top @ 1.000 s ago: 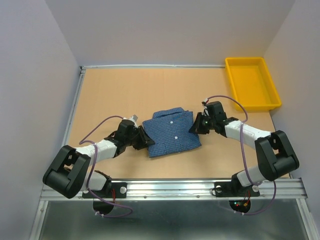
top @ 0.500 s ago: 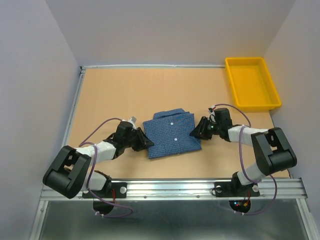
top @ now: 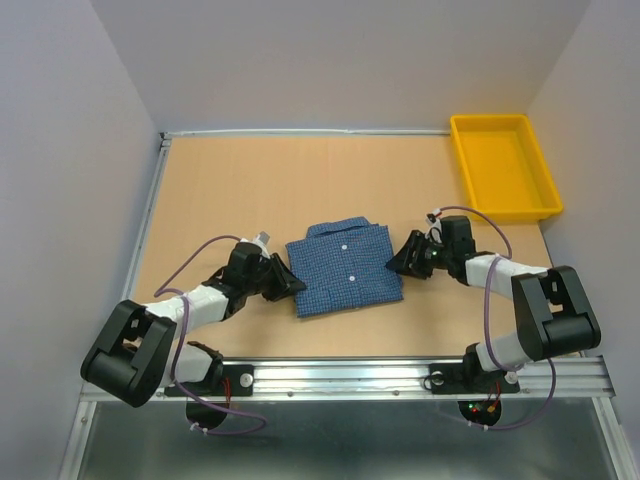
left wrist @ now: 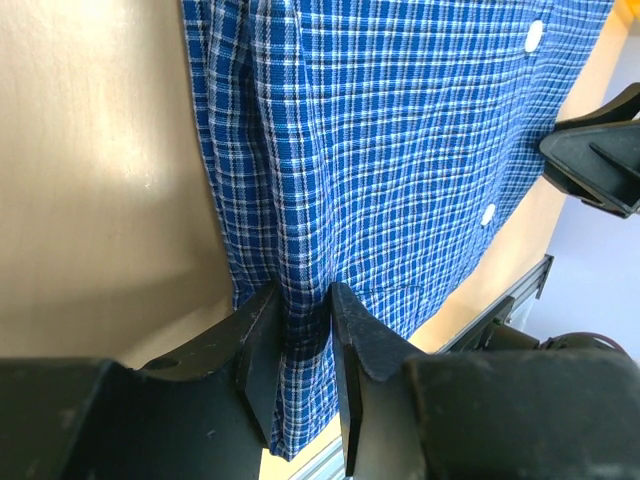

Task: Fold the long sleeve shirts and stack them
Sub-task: Fold the shirt

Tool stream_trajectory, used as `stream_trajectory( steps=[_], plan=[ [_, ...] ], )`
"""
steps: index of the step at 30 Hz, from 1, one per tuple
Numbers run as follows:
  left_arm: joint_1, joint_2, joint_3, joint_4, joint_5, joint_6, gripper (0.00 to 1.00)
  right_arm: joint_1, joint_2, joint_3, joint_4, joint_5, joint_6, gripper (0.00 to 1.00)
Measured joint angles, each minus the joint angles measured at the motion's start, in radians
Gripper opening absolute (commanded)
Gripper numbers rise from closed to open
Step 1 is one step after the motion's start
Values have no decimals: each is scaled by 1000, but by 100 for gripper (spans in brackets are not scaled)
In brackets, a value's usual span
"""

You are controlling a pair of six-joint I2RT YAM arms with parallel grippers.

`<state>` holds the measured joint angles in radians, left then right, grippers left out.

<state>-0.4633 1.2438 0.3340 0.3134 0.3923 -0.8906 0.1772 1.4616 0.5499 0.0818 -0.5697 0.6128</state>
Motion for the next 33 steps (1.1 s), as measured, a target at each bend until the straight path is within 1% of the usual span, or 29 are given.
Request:
stream_trajectory(
  steps=[3,9,11,12,13,15,16,19,20,22,24,25,26,27,28,29,30,31,33],
  plan=[
    [0,-8,0,-5,0,0,36,0,-26,-14,0,-19,-6,50],
    [0,-8,0,-8,0,1,36,0,-28,-51,-5,-62,-6,50],
    [0,-8,0,-9,-1,2,36,0,-32,-60,-6,-71,-6,48],
    [0,-7,1,-9,-1,2,35,0,-37,-64,-6,-78,-6,45],
    [0,-7,1,-8,-1,3,30,-1,-45,-70,-6,-86,-7,38],
    [0,-2,1,-7,-3,6,28,0,-57,-74,-9,-99,-5,29],
    [0,1,1,-6,-3,6,27,-1,-62,-74,-10,-106,-5,20],
    [0,11,1,0,-3,6,26,-1,-64,-74,-7,-118,-6,7],
    [0,16,1,4,-3,6,26,-1,-62,-74,-7,-122,-6,1],
    [0,21,1,8,-3,6,23,-1,-51,-74,-3,-125,-8,1],
    [0,21,1,11,-5,6,23,-1,-25,-76,2,-125,-12,1],
    [0,21,1,12,-7,6,24,-1,-18,-78,3,-125,-12,6],
    [0,20,1,12,-9,5,26,-1,-9,-83,7,-124,-13,14],
    [0,18,1,12,-12,5,28,-1,-5,-88,9,-125,-14,26],
    [0,11,1,9,-16,5,35,-1,-3,-93,8,-126,-14,38],
    [0,-1,1,2,-24,5,41,-1,-3,-95,8,-126,-17,55],
    [0,-18,1,-9,-31,6,48,-1,-11,-97,8,-127,-15,61],
    [1,-48,1,-27,-40,5,63,-1,-28,-98,5,-126,-10,68],
    [1,-103,1,-59,-58,7,74,1,-79,-98,-8,-113,-14,73]
  ],
)
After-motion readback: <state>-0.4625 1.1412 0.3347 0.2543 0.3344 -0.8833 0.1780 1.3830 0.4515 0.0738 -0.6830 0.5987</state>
